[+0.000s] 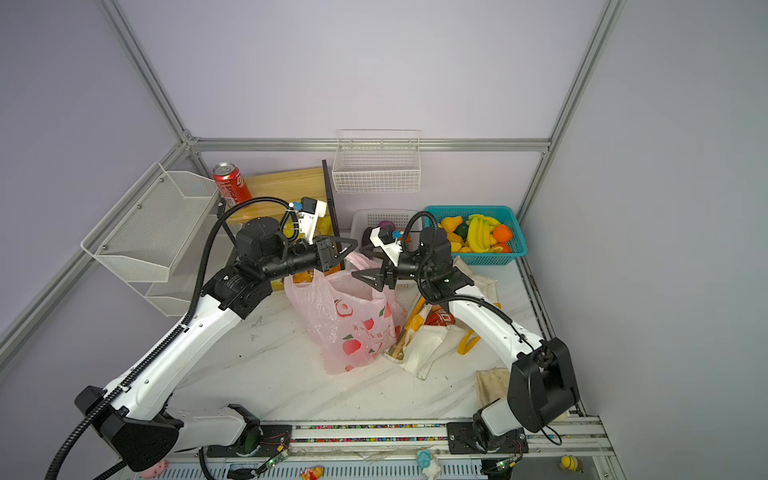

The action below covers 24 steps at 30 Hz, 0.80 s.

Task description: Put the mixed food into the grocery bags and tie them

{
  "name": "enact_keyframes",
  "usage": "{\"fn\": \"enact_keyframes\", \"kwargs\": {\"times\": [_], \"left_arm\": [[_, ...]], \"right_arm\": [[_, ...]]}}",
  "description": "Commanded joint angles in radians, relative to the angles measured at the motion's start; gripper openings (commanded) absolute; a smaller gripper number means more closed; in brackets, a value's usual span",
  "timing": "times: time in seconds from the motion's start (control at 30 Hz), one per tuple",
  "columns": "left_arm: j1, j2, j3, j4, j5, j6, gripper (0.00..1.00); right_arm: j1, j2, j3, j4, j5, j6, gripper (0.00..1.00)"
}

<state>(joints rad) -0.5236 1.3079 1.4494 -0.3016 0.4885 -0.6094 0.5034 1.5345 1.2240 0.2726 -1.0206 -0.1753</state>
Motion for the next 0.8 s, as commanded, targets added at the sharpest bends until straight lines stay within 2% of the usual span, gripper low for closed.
{"fn": "enact_keyframes", "kwargs": {"times": [0.0, 0.13, 0.2, 0.33, 0.4, 0.47, 0.5, 0.6, 0.63, 0.77], "left_arm": [[0.007, -0.007, 0.045, 0.023, 0.028, 0.009, 0.00], [0.010, -0.009, 0.063, -0.004, 0.012, 0.026, 0.00], [0.015, -0.014, 0.061, -0.007, 0.005, 0.028, 0.00], [0.030, -0.019, 0.052, -0.006, -0.017, 0.030, 0.00], [0.035, -0.024, 0.042, -0.004, -0.038, 0.034, 0.01], [0.038, -0.032, 0.034, -0.002, -0.056, 0.050, 0.16], [0.038, -0.037, 0.032, -0.010, -0.070, 0.071, 0.27], [0.045, -0.072, 0.022, -0.068, -0.163, 0.154, 0.51], [0.045, -0.091, 0.010, -0.088, -0.209, 0.186, 0.56], [0.048, -0.241, -0.153, -0.112, -0.522, 0.249, 0.75]], "right_arm": [[0.003, 0.061, 0.048, 0.013, -0.146, -0.018, 0.55], [-0.003, 0.094, 0.003, 0.039, -0.152, -0.008, 0.35], [-0.004, 0.088, -0.051, 0.113, -0.153, 0.042, 0.27], [-0.004, 0.068, -0.128, 0.239, -0.121, 0.133, 0.18], [-0.004, 0.054, -0.152, 0.270, -0.075, 0.163, 0.09], [-0.004, 0.043, -0.170, 0.294, -0.020, 0.194, 0.03], [-0.005, 0.041, -0.179, 0.306, 0.009, 0.215, 0.03], [-0.004, 0.029, -0.206, 0.321, 0.072, 0.256, 0.03], [-0.004, 0.023, -0.212, 0.323, 0.090, 0.270, 0.03], [-0.005, -0.005, -0.239, 0.326, 0.154, 0.321, 0.03]]}}
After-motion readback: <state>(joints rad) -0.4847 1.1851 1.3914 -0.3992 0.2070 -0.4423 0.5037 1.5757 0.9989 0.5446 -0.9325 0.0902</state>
